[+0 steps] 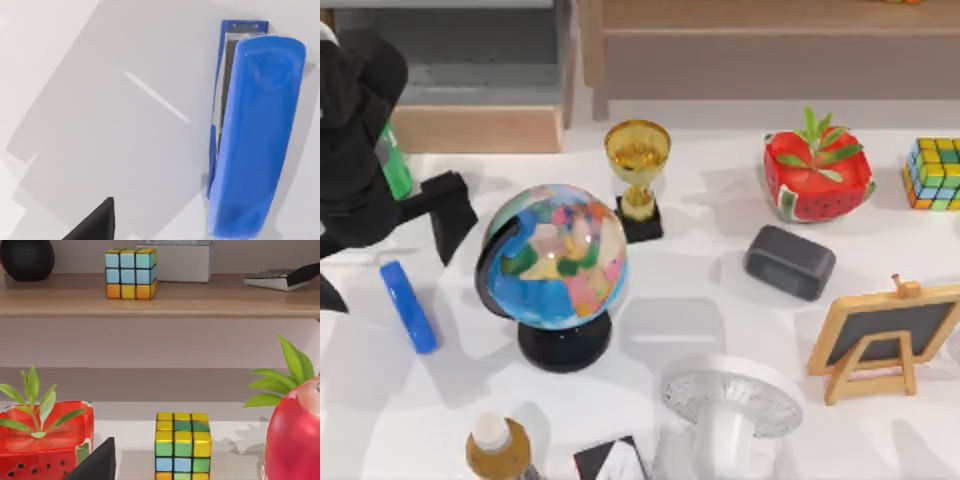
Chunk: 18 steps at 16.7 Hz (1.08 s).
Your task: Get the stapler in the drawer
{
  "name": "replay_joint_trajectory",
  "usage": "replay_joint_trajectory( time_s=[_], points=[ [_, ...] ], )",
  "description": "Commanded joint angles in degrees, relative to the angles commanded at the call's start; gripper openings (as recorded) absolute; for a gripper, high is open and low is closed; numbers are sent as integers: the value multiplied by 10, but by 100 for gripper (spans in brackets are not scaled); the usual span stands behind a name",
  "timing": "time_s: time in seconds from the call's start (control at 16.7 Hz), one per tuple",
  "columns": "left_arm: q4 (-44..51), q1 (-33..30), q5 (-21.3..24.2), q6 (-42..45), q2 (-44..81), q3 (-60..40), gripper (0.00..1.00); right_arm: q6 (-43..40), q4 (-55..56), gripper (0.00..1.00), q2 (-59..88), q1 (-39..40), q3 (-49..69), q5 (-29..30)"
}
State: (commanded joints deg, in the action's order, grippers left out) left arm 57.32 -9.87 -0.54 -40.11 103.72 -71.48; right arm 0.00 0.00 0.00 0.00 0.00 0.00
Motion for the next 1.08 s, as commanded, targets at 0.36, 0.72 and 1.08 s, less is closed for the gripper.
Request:
replay_joint_trajectory(
  time_s=[0.36, 0.72, 1.08],
  points=[
    [-10, 3, 0, 4, 4, 7, 100, 0, 0, 100, 0, 0, 0, 0],
    [-125, 3, 0, 4, 54, 67, 100, 0, 0, 100, 0, 0, 0, 0],
    [-153, 2, 0, 3, 69, 84, 100, 0, 0, 100, 0, 0, 0, 0]
  ],
)
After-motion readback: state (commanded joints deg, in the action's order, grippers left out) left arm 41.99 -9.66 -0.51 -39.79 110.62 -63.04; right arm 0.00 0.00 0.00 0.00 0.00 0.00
